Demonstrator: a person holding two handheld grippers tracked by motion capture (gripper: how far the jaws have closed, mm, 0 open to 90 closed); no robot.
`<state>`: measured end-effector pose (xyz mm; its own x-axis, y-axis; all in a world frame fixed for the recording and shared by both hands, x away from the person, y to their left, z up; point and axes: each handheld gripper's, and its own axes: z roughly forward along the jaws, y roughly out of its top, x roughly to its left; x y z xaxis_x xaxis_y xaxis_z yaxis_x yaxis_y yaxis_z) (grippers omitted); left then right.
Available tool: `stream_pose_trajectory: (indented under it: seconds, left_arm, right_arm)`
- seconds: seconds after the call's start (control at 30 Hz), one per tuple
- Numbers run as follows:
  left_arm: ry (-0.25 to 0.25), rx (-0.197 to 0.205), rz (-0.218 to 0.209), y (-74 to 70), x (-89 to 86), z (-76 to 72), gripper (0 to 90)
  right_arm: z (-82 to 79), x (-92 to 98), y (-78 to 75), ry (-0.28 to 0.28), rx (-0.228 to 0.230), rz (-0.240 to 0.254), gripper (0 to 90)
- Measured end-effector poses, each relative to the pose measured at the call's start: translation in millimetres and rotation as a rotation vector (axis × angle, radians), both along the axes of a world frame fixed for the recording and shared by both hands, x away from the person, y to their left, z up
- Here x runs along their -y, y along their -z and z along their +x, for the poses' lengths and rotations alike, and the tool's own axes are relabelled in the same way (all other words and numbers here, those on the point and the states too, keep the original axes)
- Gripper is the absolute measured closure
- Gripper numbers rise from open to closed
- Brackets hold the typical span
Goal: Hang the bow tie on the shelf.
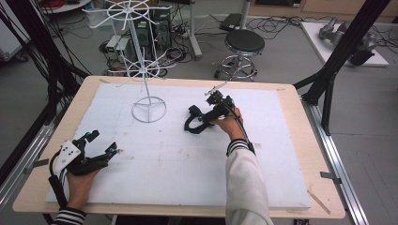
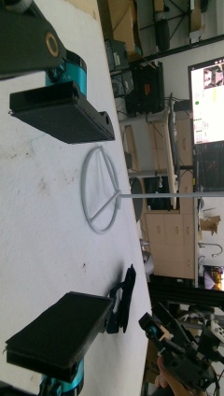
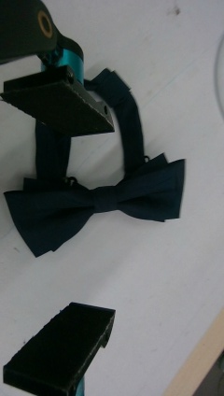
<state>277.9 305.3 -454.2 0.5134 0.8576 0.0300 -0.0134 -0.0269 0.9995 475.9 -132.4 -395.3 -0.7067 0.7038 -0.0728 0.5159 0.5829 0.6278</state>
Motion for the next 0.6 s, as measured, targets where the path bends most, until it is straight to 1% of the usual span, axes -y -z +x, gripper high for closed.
stream_pose_trajectory:
  seconds: [0.03, 0.07, 0.13, 0.17, 0.2, 0.23, 0.3, 0.4, 0.47, 0.5, 0.57, 0.6]
  left_arm:
    - [0.000, 0.000, 0.000, 0.0, 0.0, 0.0, 17.2]
    - [0.000, 0.000, 0.000, 0.0, 0.0, 0.0, 17.2]
    - [-0.001, 0.002, -0.001, 0.1, 0.2, 0.0, 17.2]
    - [0.000, 0.001, -0.001, 0.0, 0.1, -0.1, 17.2]
    - [0.000, 0.001, -0.001, 0.0, 0.1, -0.1, 17.2]
    - [-0.001, 0.001, -0.001, 0.1, 0.2, 0.0, 17.2]
    - [0.000, 0.001, 0.000, 0.0, 0.1, 0.0, 17.2]
    - [0.000, 0.002, -0.001, 0.1, 0.2, 0.0, 17.3]
    - [0.000, 0.002, -0.002, 0.1, 0.2, 0.0, 17.2]
    - [0.000, 0.001, -0.001, 0.0, 0.1, 0.0, 17.2]
    - [0.000, 0.001, -0.001, 0.1, 0.1, 0.0, 17.3]
    - [0.000, 0.001, -0.001, 0.0, 0.1, -0.1, 17.2]
  right_arm:
    - [-0.3, -0.5, 0.7, -0.002, -0.014, -0.005, 17.1]
    - [-0.1, -0.5, 1.0, -0.025, -0.033, -0.007, 19.5]
    - [-1.2, -2.8, 1.5, -0.028, -0.026, -0.034, 19.4]
    - [-1.1, -3.0, 1.8, -0.029, -0.027, -0.039, 19.4]
    - [-0.9, -3.0, 2.5, -0.025, -0.037, -0.037, 19.5]
    - [-0.3, -2.7, 3.6, -0.033, -0.040, -0.042, 19.5]
    - [-0.5, -3.2, 6.0, -0.036, -0.058, -0.066, 19.5]
    - [-0.4, -3.6, 9.4, -0.039, -0.083, -0.083, 20.1]
    - [0.3, -3.4, 10.9, -0.047, -0.089, -0.092, 22.2]
    - [-0.5, -4.1, 11.3, -0.042, -0.103, -0.093, 23.3]
    - [-0.5, -4.5, 12.4, -0.049, -0.111, -0.105, 26.3]
    - [-1.1, -5.2, 13.0, -0.047, -0.123, -0.110, 26.8]
